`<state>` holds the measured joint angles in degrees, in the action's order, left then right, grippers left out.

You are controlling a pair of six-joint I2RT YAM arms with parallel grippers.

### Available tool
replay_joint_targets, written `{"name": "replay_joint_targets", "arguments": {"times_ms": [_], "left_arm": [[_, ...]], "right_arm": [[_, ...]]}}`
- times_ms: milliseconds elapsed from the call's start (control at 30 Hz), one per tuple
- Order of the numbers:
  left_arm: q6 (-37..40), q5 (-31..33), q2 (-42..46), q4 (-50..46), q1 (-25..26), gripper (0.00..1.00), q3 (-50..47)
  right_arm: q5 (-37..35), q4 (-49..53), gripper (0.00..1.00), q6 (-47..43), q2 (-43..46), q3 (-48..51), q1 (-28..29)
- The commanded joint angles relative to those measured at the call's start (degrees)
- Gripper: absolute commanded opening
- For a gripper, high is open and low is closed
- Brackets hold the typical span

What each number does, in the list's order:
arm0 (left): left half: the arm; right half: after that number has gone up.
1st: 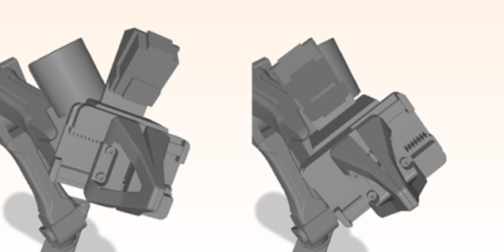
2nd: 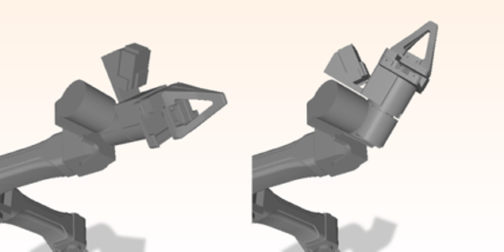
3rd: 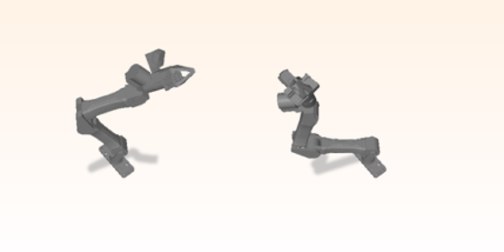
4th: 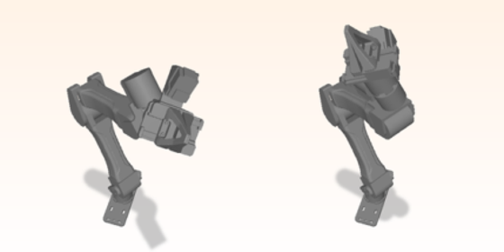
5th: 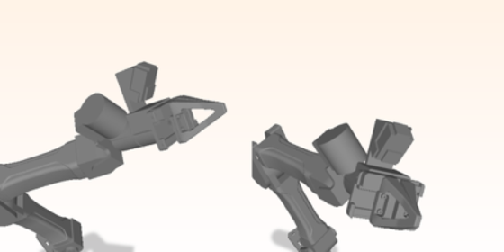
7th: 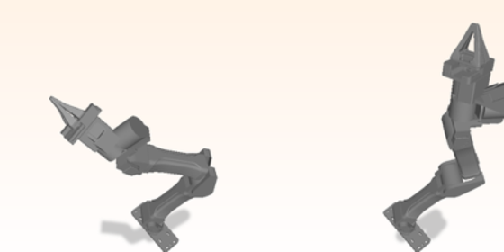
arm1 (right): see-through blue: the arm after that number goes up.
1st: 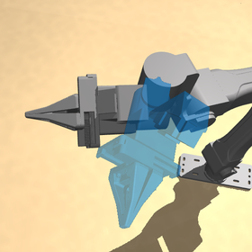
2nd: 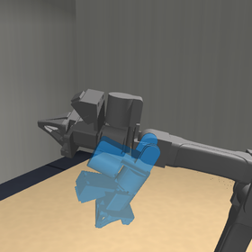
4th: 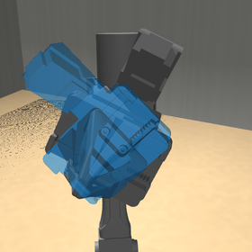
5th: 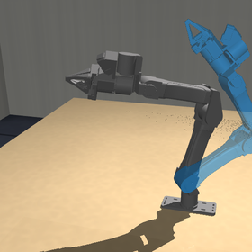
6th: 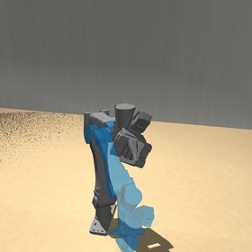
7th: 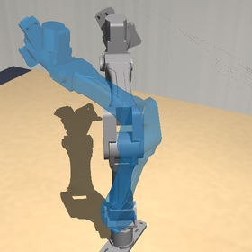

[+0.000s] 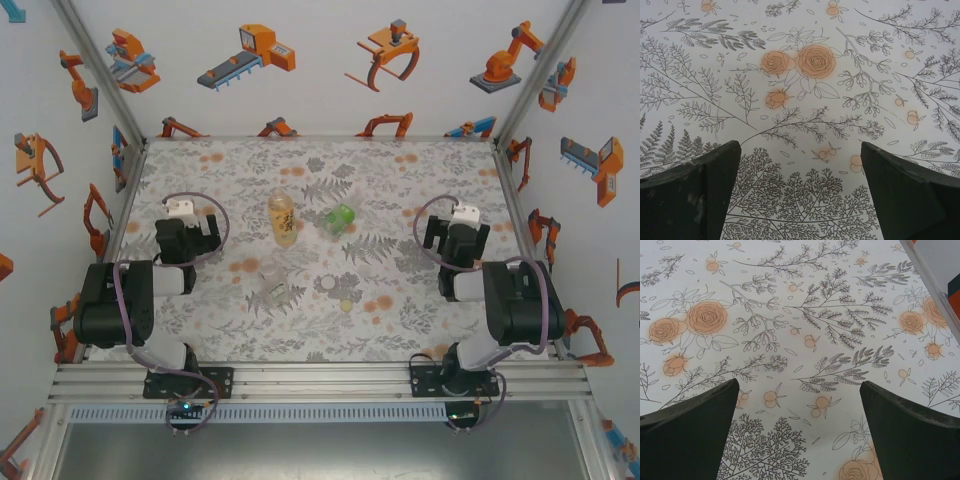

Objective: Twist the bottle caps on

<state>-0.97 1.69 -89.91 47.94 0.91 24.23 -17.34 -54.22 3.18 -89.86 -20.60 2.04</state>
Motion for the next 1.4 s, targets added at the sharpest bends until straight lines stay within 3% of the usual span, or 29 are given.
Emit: {"name": "replay_joint_targets", "arguments": {"times_ms": [0, 1233, 1367], "left_arm": [[-1.0, -0.4, 1.6, -0.4, -0.2, 0.97, -0.5], [-1.1, -0.8, 1.7, -0.2, -0.4, 0.97, -0.8], [-0.7, -0.9, 4.2, -2.8, -0.3, 0.97, -0.3]], "right_arm": [[0.3, 0.3, 0.99, 0.7, 1.5, 0.7, -0.3], [0.5, 0.6, 0.99, 0.9, 1.5, 0.5, -0.4], [5.3, 0.7, 0.94, -1.3, 4.8, 1.8, -0.4]]}}
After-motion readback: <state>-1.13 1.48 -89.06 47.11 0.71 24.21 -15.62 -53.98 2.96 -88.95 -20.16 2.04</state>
